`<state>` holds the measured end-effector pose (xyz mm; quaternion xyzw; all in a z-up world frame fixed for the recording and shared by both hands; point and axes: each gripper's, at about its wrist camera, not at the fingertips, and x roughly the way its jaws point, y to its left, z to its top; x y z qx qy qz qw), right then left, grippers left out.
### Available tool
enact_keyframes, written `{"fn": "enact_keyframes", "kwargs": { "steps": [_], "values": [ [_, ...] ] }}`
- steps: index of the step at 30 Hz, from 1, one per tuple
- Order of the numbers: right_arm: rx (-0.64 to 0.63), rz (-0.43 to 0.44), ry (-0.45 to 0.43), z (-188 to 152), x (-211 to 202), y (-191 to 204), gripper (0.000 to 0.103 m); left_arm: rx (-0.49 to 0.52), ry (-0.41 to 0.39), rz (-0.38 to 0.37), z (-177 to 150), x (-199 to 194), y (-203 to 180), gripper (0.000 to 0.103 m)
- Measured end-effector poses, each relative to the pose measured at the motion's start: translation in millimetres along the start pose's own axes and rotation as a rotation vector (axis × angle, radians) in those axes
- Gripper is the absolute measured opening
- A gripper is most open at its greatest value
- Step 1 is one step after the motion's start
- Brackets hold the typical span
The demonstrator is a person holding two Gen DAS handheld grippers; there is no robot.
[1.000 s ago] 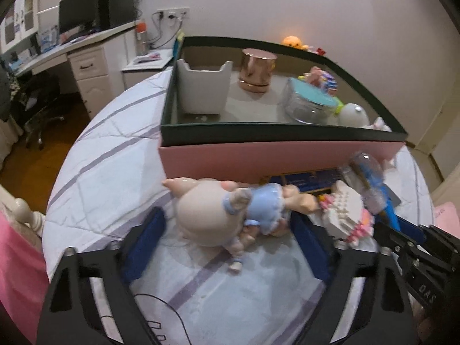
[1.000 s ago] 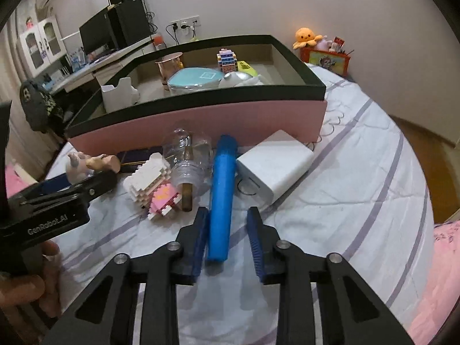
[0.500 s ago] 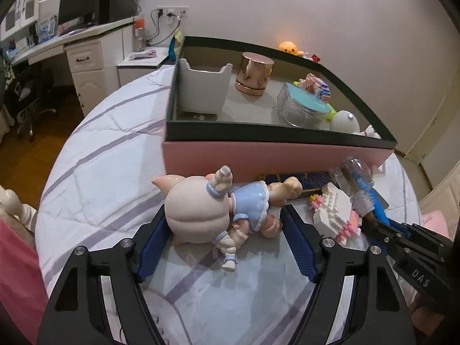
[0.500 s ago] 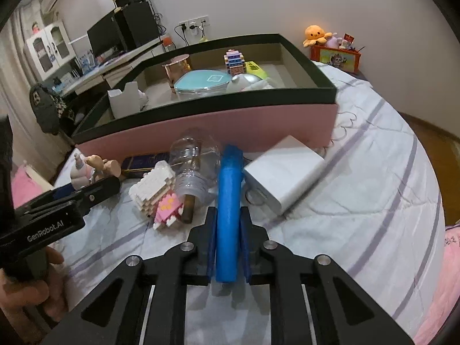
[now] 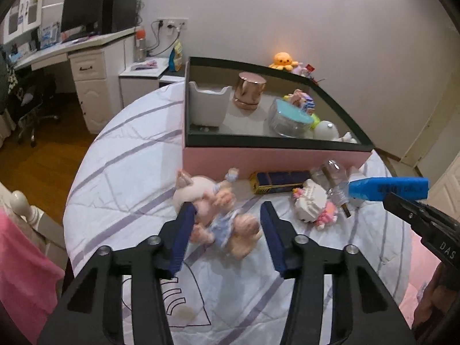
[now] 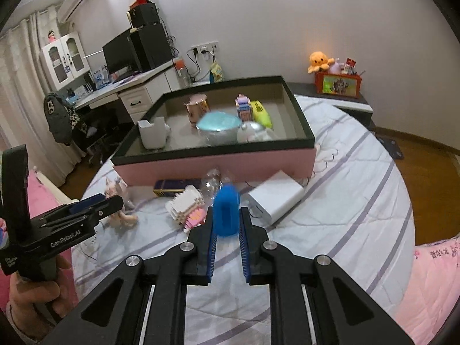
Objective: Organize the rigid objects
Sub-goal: 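Grasp the pig doll figurine with the left tool while the right tool lifts the blue marker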
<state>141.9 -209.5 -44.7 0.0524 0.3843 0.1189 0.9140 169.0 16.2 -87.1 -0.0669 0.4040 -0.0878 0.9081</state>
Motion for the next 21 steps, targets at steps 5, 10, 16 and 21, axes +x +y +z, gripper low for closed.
{"fn": "enact_keyframes", "kwargs": {
  "steps": [5, 10, 16, 21],
  "values": [
    [-0.006, 0.010, -0.006, 1, -2, 2, 0.014, 0.011, -0.003, 0.012, 1, 1, -1, 0.045],
    [-0.006, 0.011, -0.009, 2, -2, 2, 0.014, 0.029, -0.013, 0.081, 0, 9, -4, 0.098],
    [-0.007, 0.011, -0.009, 2, -2, 2, 0.014, 0.031, 0.029, 0.082, 0, 37, 1, 0.088],
    [0.003, 0.011, 0.004, 1, 4, -1, 0.014, 0.000, 0.049, 0.048, -1, 40, 8, 0.045]
  ]
}}
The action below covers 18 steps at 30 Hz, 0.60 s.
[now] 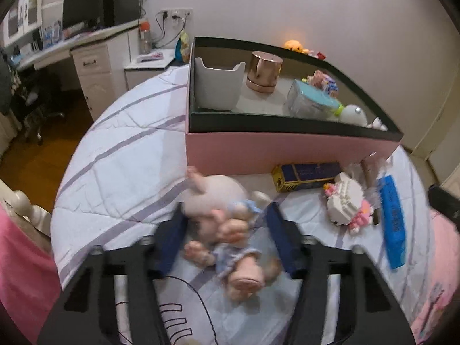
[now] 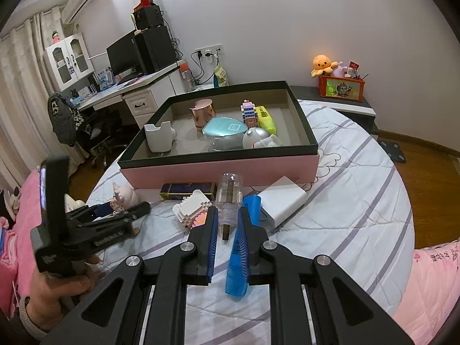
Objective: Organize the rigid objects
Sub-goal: 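Grasp the pig doll figurine with the left tool while the right tool lifts the blue marker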
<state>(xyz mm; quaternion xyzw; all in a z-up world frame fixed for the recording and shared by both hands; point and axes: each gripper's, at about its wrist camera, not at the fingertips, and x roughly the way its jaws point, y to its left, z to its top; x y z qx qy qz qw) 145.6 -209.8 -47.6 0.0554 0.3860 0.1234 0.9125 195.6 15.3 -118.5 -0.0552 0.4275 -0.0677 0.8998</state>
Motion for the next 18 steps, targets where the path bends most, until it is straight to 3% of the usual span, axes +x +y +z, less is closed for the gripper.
{"fn": "enact_keyframes", "kwargs": {
  "steps": [6, 11, 13, 15, 16, 18],
  "values": [
    [0.021, 0.024, 0.059, -8, 20, -5, 0.014, 0.010, -0.005, 0.010, -3, -2, -2, 0.045],
    [0.044, -0.023, 0.096, -18, 37, -15, 0.014, 0.011, -0.002, 0.007, -3, -1, -2, 0.046],
    [0.071, -0.017, 0.118, -19, 44, -22, 0.015, 0.036, 0.011, 0.025, -2, 1, -6, 0.052],
    [0.080, -0.002, 0.116, -18, 46, -26, 0.017, 0.053, 0.009, 0.037, -2, 3, -10, 0.065],
    [0.079, 0.001, 0.121, -17, 48, -26, 0.018, 0.063, 0.009, 0.043, -2, 4, -13, 0.066],
    [0.065, 0.004, 0.167, -17, 58, -23, 0.033, 0.068, 0.009, 0.044, -1, 5, -15, 0.066]
  ]
}}
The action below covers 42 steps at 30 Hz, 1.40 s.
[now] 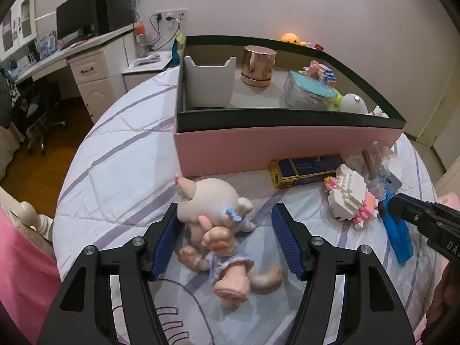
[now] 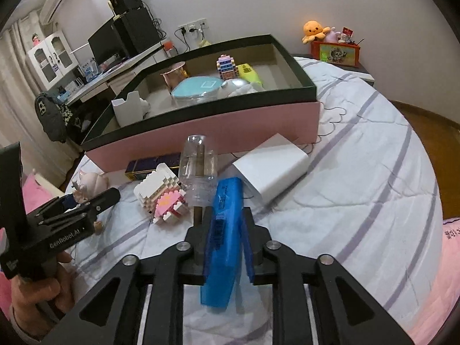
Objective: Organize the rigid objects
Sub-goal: 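Grasp the pig doll figurine with the left tool while the right tool lifts the blue marker, then carry the doll and marker into the pink box and open both tools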
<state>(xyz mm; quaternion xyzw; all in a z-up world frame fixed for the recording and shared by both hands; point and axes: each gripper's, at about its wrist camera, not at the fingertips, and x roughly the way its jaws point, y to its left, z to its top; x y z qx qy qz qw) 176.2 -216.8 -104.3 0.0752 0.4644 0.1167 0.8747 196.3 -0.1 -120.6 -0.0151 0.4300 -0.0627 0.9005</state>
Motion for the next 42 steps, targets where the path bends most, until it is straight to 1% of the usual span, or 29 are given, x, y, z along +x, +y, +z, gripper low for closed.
{"fn": "enact_keyframes", "kwargs": {
  "steps": [2, 4, 5, 6, 8, 9, 16, 23, 26, 33, 38, 42],
  "values": [
    [-0.035, -0.005, -0.004, -3, 2, 6, 0.041, -0.009, 0.000, -0.012, 1, 0, 2, 0.065],
    [-0.033, -0.006, -0.014, -4, 1, 7, 0.042, -0.017, -0.005, -0.012, 0, -1, 6, 0.057],
    [-0.045, -0.017, -0.019, -5, 0, 8, 0.039, -0.022, -0.006, -0.013, 0, -1, 8, 0.046],
    [-0.056, -0.037, -0.021, -6, 0, 8, 0.028, -0.030, -0.008, -0.024, 0, -2, 11, 0.046],
    [-0.047, -0.016, -0.021, -8, -5, 4, 0.027, -0.049, -0.010, -0.042, -1, -4, 15, 0.046],
    [-0.046, -0.018, -0.027, -8, -8, 3, 0.026, -0.048, -0.014, -0.039, -2, -5, 15, 0.042],
    [-0.039, -0.003, -0.053, -11, -26, 3, 0.026, -0.048, -0.023, -0.051, -8, -16, 12, 0.042],
    [-0.052, 0.033, -0.126, 6, -56, 11, 0.026, -0.040, -0.063, -0.066, -3, -39, 8, 0.042],
    [-0.074, 0.042, -0.161, 21, -66, 18, 0.026, -0.033, -0.094, -0.083, 8, -51, 5, 0.042],
    [-0.118, 0.058, -0.228, 60, -75, 32, 0.026, -0.009, -0.154, -0.090, 34, -67, -1, 0.042],
    [-0.131, 0.045, -0.253, 90, -68, 32, 0.026, 0.009, -0.203, -0.089, 64, -71, -5, 0.042],
    [-0.135, 0.031, -0.261, 114, -56, 29, 0.026, 0.016, -0.232, -0.087, 91, -64, -9, 0.042]
  ]
}}
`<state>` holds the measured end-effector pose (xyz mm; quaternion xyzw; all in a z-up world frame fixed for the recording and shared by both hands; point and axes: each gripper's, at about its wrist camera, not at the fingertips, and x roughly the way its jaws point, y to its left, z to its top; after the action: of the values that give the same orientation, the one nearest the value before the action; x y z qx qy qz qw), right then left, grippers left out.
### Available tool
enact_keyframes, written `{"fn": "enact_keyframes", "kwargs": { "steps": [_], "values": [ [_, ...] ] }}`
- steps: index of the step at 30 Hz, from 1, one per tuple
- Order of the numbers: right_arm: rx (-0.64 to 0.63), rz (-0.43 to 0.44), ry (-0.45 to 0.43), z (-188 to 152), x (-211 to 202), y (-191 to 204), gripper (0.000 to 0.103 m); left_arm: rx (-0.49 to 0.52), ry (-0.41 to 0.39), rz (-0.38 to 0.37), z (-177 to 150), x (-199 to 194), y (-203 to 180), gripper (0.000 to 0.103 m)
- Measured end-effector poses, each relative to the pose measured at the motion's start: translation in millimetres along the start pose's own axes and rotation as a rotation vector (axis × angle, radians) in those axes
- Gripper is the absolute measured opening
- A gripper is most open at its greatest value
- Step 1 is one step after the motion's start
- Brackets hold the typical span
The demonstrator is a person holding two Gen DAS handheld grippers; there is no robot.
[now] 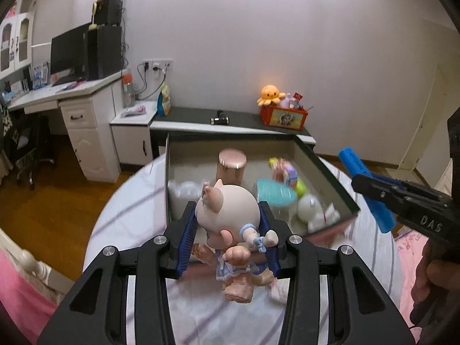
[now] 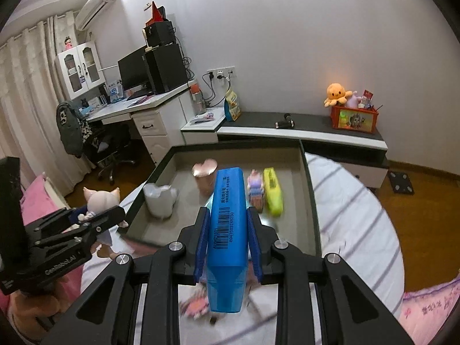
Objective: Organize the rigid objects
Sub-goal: 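Carry the doll and marker into the pink box and open both tools, then withdraw both tools from the box toward the remaining items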
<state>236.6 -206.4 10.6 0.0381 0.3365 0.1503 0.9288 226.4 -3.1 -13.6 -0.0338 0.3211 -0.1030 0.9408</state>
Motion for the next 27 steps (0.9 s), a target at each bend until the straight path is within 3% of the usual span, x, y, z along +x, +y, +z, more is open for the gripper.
{"fn": "enact_keyframes", "kwargs": {
  "steps": [7, 15, 16, 17, 18, 19, 20, 22, 25, 27],
  "values": [
    [0.007, -0.028, 0.026, 18, 43, -11, 0.026, -0.004, 0.010, 0.000, 29, 46, -1, 0.042],
    [0.011, -0.050, 0.072, 14, 75, -16, 0.028, -0.001, 0.069, 0.022, 30, 88, -4, 0.045],
    [0.011, -0.057, 0.072, 14, 76, -16, 0.032, -0.003, 0.069, 0.028, 29, 89, -2, 0.049],
    [0.016, -0.065, 0.062, 13, 75, -17, 0.048, -0.006, 0.065, 0.030, 30, 88, -3, 0.063],
    [0.021, -0.069, 0.050, 13, 73, -18, 0.071, -0.011, 0.051, 0.038, 30, 85, -2, 0.083],
    [0.025, -0.075, 0.030, 13, 69, -19, 0.082, -0.013, 0.025, 0.057, 30, 79, 0, 0.092],
    [0.026, -0.081, 0.016, 14, 66, -19, 0.085, -0.013, -0.001, 0.073, 30, 73, 0, 0.100],
    [0.027, -0.089, 0.003, 16, 60, -18, 0.086, -0.008, -0.042, 0.095, 32, 60, 2, 0.103],
    [0.029, -0.113, -0.027, 18, 49, -14, 0.103, -0.016, -0.064, 0.108, 31, 46, 4, 0.103],
    [0.027, -0.121, -0.045, 21, 41, -11, 0.103, -0.017, -0.081, 0.118, 30, 36, 6, 0.103]
  ]
}}
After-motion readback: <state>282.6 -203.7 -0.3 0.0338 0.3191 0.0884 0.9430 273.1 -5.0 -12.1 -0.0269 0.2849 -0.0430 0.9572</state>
